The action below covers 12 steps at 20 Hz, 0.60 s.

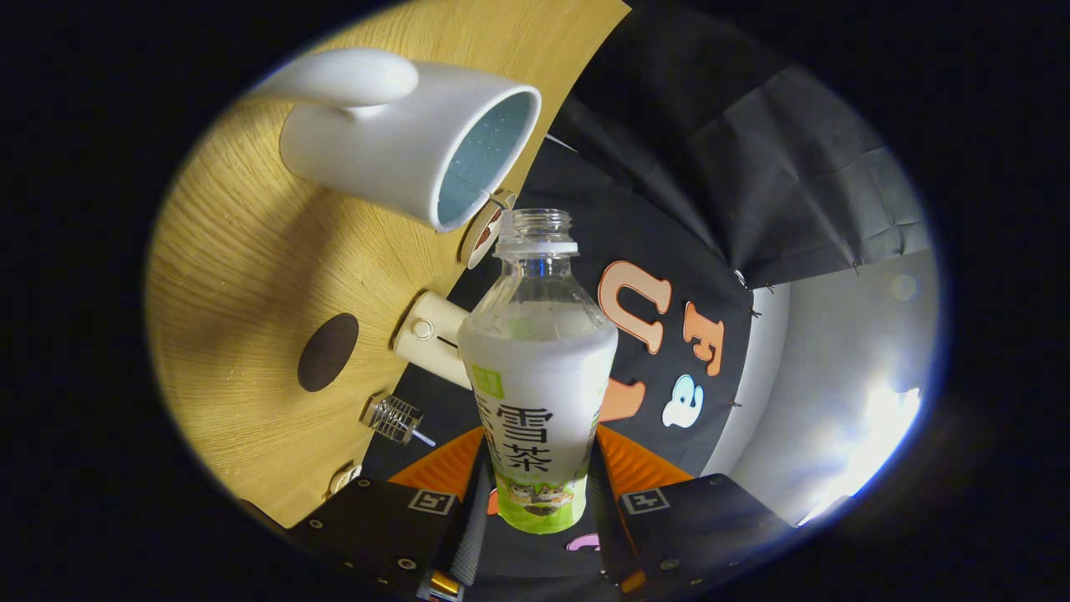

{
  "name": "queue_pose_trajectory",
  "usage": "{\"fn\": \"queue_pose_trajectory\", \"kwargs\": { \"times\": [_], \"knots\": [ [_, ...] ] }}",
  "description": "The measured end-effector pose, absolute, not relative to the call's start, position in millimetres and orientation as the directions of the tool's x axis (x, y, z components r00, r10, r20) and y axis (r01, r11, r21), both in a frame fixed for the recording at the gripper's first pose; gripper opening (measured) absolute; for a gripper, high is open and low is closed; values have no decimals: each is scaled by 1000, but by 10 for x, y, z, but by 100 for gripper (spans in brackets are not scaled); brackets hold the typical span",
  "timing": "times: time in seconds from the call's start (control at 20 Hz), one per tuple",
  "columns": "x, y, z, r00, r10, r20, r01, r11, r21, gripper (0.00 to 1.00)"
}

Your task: Take the bottle from table, then pour the juice into the cup, finally place the bottle on the coaster

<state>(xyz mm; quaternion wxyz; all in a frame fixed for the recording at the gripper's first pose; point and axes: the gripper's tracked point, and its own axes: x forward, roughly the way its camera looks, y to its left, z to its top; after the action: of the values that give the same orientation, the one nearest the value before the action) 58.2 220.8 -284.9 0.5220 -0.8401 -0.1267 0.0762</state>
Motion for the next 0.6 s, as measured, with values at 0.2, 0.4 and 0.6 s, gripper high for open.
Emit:
{"fn": "queue_pose_trajectory", "kwargs": {
  "times": [0.2, 0.4, 0.6],
  "knots": [
    [587, 2235, -2823, 952, 303, 28, 162, -428, -889, 57],
    [558, 2256, -2776, 946, 321, 39, 187, -445, -876, 57],
    [535, 2298, -2763, 941, 334, 51, 207, -451, -868, 57]
  ]
}}
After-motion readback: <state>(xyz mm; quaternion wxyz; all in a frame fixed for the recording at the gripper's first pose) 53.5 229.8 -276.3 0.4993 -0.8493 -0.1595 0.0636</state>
